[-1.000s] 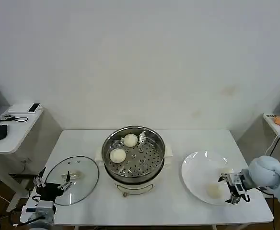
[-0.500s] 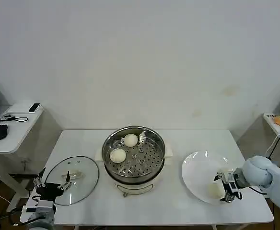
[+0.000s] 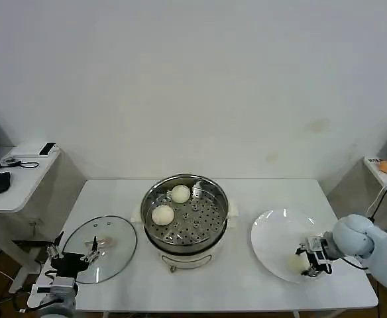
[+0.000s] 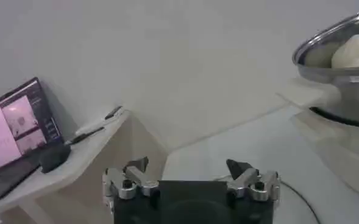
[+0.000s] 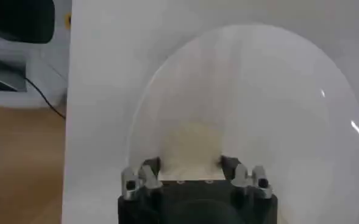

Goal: Take steamed baozi put them in steamer then cover it.

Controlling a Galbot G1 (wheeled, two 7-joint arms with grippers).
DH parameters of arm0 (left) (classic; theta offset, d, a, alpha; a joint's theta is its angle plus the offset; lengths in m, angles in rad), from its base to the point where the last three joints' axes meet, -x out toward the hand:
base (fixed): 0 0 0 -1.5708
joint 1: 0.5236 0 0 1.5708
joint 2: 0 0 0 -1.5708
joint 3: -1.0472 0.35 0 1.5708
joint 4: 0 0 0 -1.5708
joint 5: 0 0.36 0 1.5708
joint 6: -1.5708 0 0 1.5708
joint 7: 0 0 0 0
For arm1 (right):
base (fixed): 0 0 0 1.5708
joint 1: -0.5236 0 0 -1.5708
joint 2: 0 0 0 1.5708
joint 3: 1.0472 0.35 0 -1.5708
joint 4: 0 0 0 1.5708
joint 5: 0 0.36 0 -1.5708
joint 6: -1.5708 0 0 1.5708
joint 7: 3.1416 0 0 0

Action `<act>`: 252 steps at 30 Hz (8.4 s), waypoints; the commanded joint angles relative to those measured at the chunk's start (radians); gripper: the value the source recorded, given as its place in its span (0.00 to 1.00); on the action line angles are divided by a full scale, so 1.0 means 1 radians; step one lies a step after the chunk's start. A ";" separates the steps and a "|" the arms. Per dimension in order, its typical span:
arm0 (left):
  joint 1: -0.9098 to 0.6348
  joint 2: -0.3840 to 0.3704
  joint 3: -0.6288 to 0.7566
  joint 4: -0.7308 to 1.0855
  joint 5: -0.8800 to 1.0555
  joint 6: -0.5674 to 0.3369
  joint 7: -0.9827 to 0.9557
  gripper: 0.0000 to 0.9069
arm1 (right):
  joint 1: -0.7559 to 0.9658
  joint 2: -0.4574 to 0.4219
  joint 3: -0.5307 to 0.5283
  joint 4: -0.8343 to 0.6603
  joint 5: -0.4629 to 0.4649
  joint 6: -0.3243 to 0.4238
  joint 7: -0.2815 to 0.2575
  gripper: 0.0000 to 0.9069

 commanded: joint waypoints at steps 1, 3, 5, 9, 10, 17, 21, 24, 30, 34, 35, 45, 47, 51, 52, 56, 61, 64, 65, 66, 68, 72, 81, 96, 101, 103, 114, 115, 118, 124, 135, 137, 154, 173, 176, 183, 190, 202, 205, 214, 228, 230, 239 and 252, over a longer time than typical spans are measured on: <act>-0.001 0.000 0.000 -0.004 -0.001 0.001 0.000 1.00 | 0.064 0.002 -0.021 -0.003 0.008 0.005 -0.028 0.71; -0.001 0.001 -0.001 -0.004 -0.002 0.001 0.000 1.00 | 0.100 -0.002 -0.021 -0.005 0.017 0.010 -0.046 0.71; -0.001 0.003 -0.003 -0.005 -0.003 0.001 0.001 1.00 | 0.152 -0.008 -0.024 -0.006 0.027 0.022 -0.067 0.71; -0.001 0.003 -0.007 -0.008 -0.007 0.001 0.001 1.00 | 0.251 -0.016 -0.043 -0.007 0.048 0.030 -0.084 0.71; -0.001 0.004 -0.007 -0.009 -0.008 0.001 0.001 1.00 | 0.290 -0.018 -0.049 -0.008 0.060 0.030 -0.087 0.71; 0.000 0.005 -0.006 -0.017 -0.008 0.001 0.003 1.00 | 0.519 -0.015 -0.167 -0.013 0.138 0.021 -0.089 0.71; 0.001 0.003 -0.004 -0.025 -0.007 0.003 0.002 1.00 | 0.676 0.008 -0.276 -0.019 0.180 0.019 -0.087 0.71; 0.003 0.004 -0.007 -0.027 -0.007 0.003 0.002 1.00 | 0.784 0.050 -0.383 -0.025 0.218 0.011 -0.078 0.72; 0.013 0.003 -0.027 -0.035 -0.008 0.006 0.003 1.00 | 0.973 0.192 -0.543 -0.029 0.282 0.004 -0.067 0.72; 0.021 -0.001 -0.043 -0.040 -0.010 0.005 0.003 1.00 | 1.097 0.322 -0.620 -0.067 0.322 0.002 -0.064 0.72; 0.023 -0.002 -0.047 -0.042 -0.010 0.005 0.003 1.00 | 1.116 0.351 -0.629 -0.080 0.331 0.002 -0.063 0.72; 0.045 -0.010 -0.094 -0.056 -0.013 0.004 0.003 1.00 | 1.090 0.628 -0.677 -0.169 0.356 0.067 -0.087 0.72; 0.048 -0.010 -0.103 -0.061 -0.016 0.005 0.003 1.00 | 1.065 0.671 -0.689 -0.179 0.344 0.082 -0.094 0.72; 0.051 -0.012 -0.120 -0.067 -0.021 0.007 0.004 1.00 | 1.013 0.726 -0.707 -0.195 0.333 0.102 -0.096 0.72; 0.052 -0.012 -0.123 -0.067 -0.021 0.007 0.005 1.00 | 1.007 0.734 -0.711 -0.196 0.329 0.106 -0.098 0.72; 0.056 -0.015 -0.129 -0.065 -0.021 0.007 0.004 1.00 | 0.978 0.762 -0.735 -0.196 0.306 0.172 -0.107 0.72; 0.056 -0.020 -0.133 -0.067 -0.021 0.007 0.004 1.00 | 0.969 0.777 -0.755 -0.195 0.264 0.216 -0.111 0.72; 0.056 -0.023 -0.133 -0.065 -0.020 0.007 0.004 1.00 | 0.965 0.783 -0.766 -0.188 0.236 0.242 -0.111 0.72; 0.056 -0.024 -0.133 -0.065 -0.020 0.007 0.004 1.00 | 0.963 0.784 -0.767 -0.187 0.232 0.246 -0.111 0.73; 0.056 -0.025 -0.133 -0.065 -0.020 0.007 0.004 1.00 | 0.961 0.784 -0.768 -0.186 0.230 0.251 -0.111 0.72; 0.057 -0.028 -0.134 -0.065 -0.020 0.006 0.004 1.00 | 0.958 0.782 -0.774 -0.177 0.227 0.263 -0.112 0.72; 0.059 -0.029 -0.140 -0.067 -0.022 0.005 0.004 1.00 | 0.959 0.772 -0.787 -0.157 0.223 0.295 -0.118 0.72; 0.058 -0.032 -0.140 -0.066 -0.022 0.005 0.003 1.00 | 0.952 0.764 -0.792 -0.140 0.208 0.340 -0.112 0.73; 0.054 -0.036 -0.137 -0.063 -0.022 0.004 0.003 1.00 | 0.950 0.731 -0.803 -0.109 0.203 0.370 -0.117 1.00; 0.053 -0.034 -0.138 -0.064 -0.022 0.005 0.003 1.00 | 0.955 0.723 -0.794 -0.110 0.207 0.383 -0.102 1.00; 0.053 -0.033 -0.139 -0.063 -0.020 0.005 0.004 1.00 | 0.961 0.714 -0.785 -0.110 0.207 0.384 -0.098 1.00; 0.048 -0.013 -0.136 -0.064 -0.013 -0.001 0.004 1.00 | 1.041 0.564 -0.700 -0.109 0.227 0.334 -0.098 1.00; 0.047 -0.011 -0.136 -0.065 -0.014 -0.001 0.004 1.00 | 1.061 0.533 -0.699 -0.102 0.238 0.326 -0.099 1.00; 0.043 -0.003 -0.135 -0.065 -0.016 -0.004 0.006 1.00 | 1.087 0.452 -0.686 -0.083 0.249 0.300 -0.098 1.00; 0.028 0.016 -0.115 -0.061 -0.018 -0.006 0.007 1.00 | 1.058 0.224 -0.667 -0.066 0.237 0.252 -0.095 1.00; 0.005 0.036 -0.084 -0.054 -0.017 -0.005 0.010 1.00 | 0.737 -0.084 -0.462 -0.071 0.074 0.164 -0.065 1.00; 0.004 0.040 -0.078 -0.049 -0.017 -0.006 0.011 1.00 | 0.638 -0.113 -0.380 -0.079 0.063 0.158 -0.066 1.00; 0.000 0.036 -0.057 -0.014 -0.007 -0.007 0.010 1.00 | 0.260 -0.028 -0.116 -0.272 -0.015 0.183 -0.050 1.00; 0.011 0.032 -0.068 -0.006 -0.005 -0.008 0.011 1.00 | 0.224 0.123 -0.097 -0.402 -0.049 0.178 -0.041 1.00; 0.011 0.031 -0.070 -0.002 -0.005 -0.008 0.011 1.00 | 0.225 0.138 -0.098 -0.408 -0.056 0.175 -0.040 1.00; 0.008 0.028 -0.069 0.001 -0.005 -0.008 0.011 1.00 | 0.227 0.149 -0.107 -0.416 -0.068 0.162 -0.030 0.91; 0.008 0.025 -0.070 0.004 -0.006 -0.009 0.011 1.00 | 0.224 0.156 -0.103 -0.416 -0.087 0.150 -0.026 0.84; 0.015 0.021 -0.075 -0.009 -0.009 -0.011 0.011 1.00 | 0.259 0.140 -0.118 -0.389 -0.073 0.133 -0.033 0.76; 0.017 0.021 -0.075 -0.015 -0.009 -0.010 0.011 1.00 | 0.286 0.118 -0.137 -0.360 -0.059 0.127 -0.037 0.77; 0.019 0.030 -0.076 -0.037 -0.008 -0.006 0.012 1.00 | 0.561 0.039 -0.290 -0.209 0.055 0.077 -0.043 0.77; 0.012 0.030 -0.074 -0.044 -0.010 -0.005 0.015 1.00 | 1.146 0.284 -0.738 -0.124 0.397 -0.083 0.016 0.78; 0.013 0.029 -0.074 -0.044 -0.010 -0.006 0.015 1.00 | 1.180 0.342 -0.768 -0.118 0.448 -0.112 0.036 0.78; 0.014 0.018 -0.076 -0.033 -0.009 -0.009 0.013 1.00 | 1.199 0.547 -0.822 -0.139 0.663 -0.250 0.137 0.78; 0.022 0.006 -0.084 -0.017 -0.007 -0.022 0.009 1.00 | 1.040 0.678 -0.815 -0.192 0.690 -0.319 0.178 0.78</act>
